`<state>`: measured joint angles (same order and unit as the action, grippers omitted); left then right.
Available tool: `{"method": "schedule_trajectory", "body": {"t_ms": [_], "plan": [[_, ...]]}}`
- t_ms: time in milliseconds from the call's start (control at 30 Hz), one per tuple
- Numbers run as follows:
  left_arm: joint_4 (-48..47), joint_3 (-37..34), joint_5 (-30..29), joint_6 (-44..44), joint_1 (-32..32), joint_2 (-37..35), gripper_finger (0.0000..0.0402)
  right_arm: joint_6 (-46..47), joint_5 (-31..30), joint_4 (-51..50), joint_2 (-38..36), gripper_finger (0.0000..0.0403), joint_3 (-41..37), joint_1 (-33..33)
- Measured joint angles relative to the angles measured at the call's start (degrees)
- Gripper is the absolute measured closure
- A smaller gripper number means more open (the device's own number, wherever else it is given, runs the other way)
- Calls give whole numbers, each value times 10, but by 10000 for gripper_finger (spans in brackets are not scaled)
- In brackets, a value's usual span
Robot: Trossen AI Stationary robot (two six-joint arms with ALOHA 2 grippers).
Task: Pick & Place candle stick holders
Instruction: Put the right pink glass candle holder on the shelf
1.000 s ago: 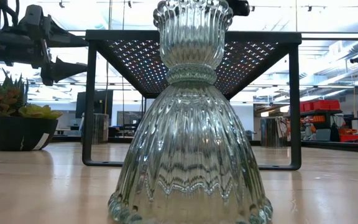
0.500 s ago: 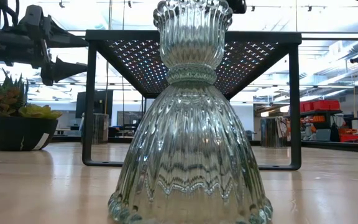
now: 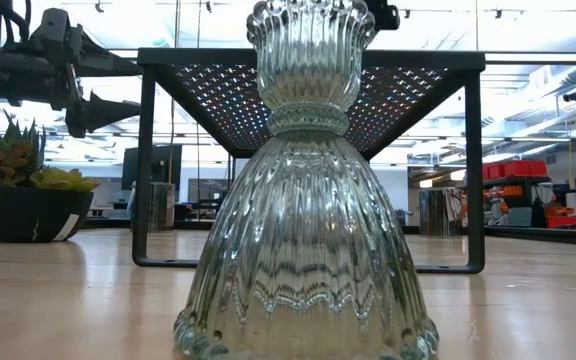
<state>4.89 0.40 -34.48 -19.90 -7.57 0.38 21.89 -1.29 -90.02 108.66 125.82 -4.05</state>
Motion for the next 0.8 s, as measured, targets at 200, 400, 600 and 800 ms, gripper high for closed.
{"method": "schedule_trajectory", "body": {"t_ms": [200,400,600,800], "plan": [[0,0,0,0,0,0,3,-12,1,0,0,238,-60,-1],[0,0,0,0,0,0,3,-17,5,30,0,237,-84,-16],[0,0,0,-4,0,0,3,-21,8,45,0,235,-101,-35],[0,0,0,-4,0,0,3,-29,11,51,0,229,-101,-46]]}}
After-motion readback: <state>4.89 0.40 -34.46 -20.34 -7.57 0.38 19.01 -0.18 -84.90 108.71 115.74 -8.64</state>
